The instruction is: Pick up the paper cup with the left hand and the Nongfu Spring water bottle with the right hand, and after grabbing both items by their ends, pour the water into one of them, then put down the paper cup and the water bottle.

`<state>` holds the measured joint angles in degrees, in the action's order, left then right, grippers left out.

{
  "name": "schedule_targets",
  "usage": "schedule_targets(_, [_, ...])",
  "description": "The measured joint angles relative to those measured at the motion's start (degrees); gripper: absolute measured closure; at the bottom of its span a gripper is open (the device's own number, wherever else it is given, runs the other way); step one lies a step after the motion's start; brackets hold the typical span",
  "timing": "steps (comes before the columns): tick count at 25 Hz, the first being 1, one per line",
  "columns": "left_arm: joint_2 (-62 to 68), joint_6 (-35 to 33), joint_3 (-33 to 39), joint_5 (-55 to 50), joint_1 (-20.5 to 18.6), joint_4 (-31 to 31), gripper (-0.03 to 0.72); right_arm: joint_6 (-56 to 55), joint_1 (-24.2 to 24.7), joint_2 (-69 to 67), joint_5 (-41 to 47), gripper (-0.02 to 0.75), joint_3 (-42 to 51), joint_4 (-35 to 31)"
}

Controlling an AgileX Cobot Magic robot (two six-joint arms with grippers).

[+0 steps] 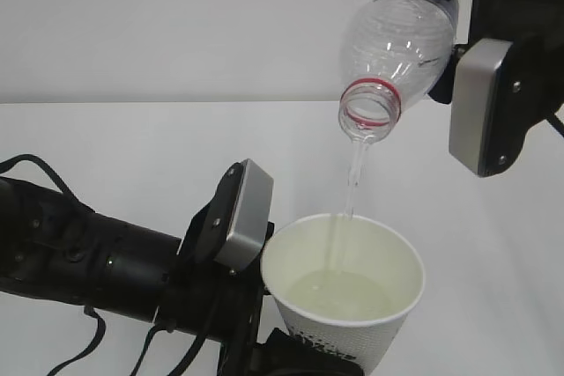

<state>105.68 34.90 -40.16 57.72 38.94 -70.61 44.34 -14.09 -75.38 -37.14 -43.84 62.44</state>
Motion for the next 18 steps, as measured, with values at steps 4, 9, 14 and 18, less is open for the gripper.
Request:
schedule_targets(4, [0.00, 0.00, 0.00, 0.00, 0.00, 0.00, 0.181, 0.04, 0.00, 0.00, 0.63, 0.253, 0.00, -0.23])
schedule_targets(9, [0.00, 0.00, 0.00, 0.00, 0.00, 0.00, 0.181, 0.04, 0.00, 0.00, 0.63, 0.253, 0.00, -0.27])
schedule_targets(14, [0.00, 0.00, 0.00, 0.00, 0.00, 0.00, 0.181, 0.04, 0.00, 0.00, 0.63, 0.253, 0.00, -0.37])
schedule_targets(18, [0.00, 0.00, 0.00, 0.00, 0.00, 0.00, 0.181, 0.13, 0.00, 0.00, 0.63, 0.253, 0.00, -0.41])
